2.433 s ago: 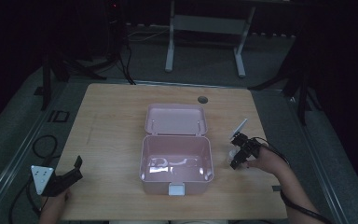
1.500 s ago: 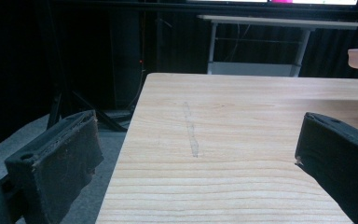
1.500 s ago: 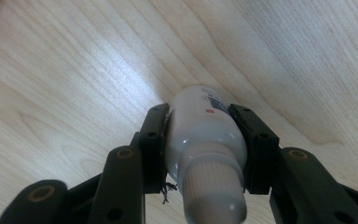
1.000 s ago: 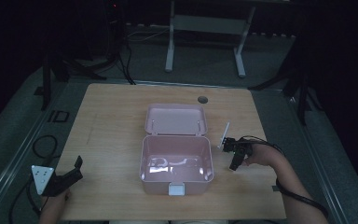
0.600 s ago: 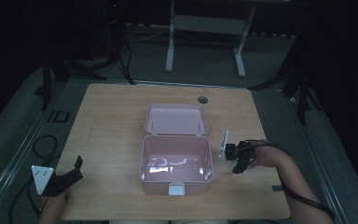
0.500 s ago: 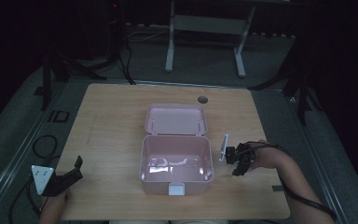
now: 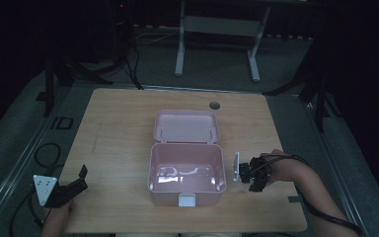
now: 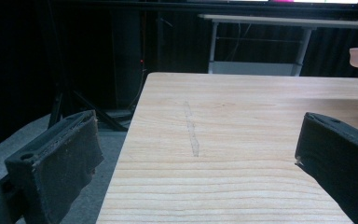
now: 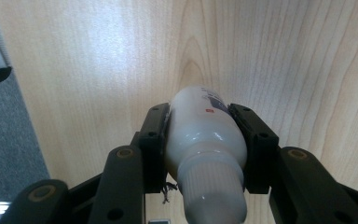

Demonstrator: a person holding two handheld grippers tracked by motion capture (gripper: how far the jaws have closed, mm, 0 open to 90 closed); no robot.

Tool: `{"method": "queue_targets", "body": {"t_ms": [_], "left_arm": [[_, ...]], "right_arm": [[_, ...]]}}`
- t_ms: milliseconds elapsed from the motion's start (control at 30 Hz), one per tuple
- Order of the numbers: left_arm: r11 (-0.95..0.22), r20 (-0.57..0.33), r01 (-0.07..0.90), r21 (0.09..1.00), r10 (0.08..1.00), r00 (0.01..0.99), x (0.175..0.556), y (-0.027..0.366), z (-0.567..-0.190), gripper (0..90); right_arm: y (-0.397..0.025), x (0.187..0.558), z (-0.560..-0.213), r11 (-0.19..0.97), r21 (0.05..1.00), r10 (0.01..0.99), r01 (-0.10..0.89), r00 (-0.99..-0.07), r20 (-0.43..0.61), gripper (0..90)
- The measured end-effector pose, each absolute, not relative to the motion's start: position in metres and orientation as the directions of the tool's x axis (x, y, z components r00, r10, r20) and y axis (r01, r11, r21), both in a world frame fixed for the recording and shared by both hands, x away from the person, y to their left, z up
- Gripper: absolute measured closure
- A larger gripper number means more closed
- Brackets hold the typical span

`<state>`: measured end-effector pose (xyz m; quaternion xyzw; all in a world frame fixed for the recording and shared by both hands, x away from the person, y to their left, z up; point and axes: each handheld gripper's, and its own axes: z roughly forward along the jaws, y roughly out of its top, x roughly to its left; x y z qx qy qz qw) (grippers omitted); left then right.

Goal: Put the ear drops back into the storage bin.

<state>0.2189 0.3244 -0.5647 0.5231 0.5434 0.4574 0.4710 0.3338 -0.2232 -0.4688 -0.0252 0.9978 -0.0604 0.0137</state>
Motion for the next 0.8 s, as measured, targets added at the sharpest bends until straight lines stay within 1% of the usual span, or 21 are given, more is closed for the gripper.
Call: {"method": "queue_targets", "body": {"t_ms": [233,400,667,800], "left_arm": [[0.035,-0.034,0.138,0.990,0.999,-0.009,0.219,0.324,-0.565,0.4],[0.035,-0.034,0.138,0.990,0.999,-0.010,0.219,0.324,-0.565,0.4],[0.034,-0.033,0.139,0.990,0.999,-0.011,0.219,0.324,-0.565,0.4],[0.035,-0.033,0.139,0.990,0.999,-0.011,0.219,0.324,-0.565,0.4]], "right_arm": [[-0.218,0.329,-0.453,0.990,-0.134,-0.059,-0.053,-0.998,-0.038,59.6],[-0.215,0.327,-0.444,0.989,-0.138,-0.046,-0.042,-0.999,-0.027,59.6],[-0.208,0.323,-0.415,0.993,-0.118,-0.005,0.001,-0.999,-0.047,59.6],[-0.201,0.321,-0.404,0.992,-0.126,-0.017,-0.009,-0.998,-0.061,59.6]]}}
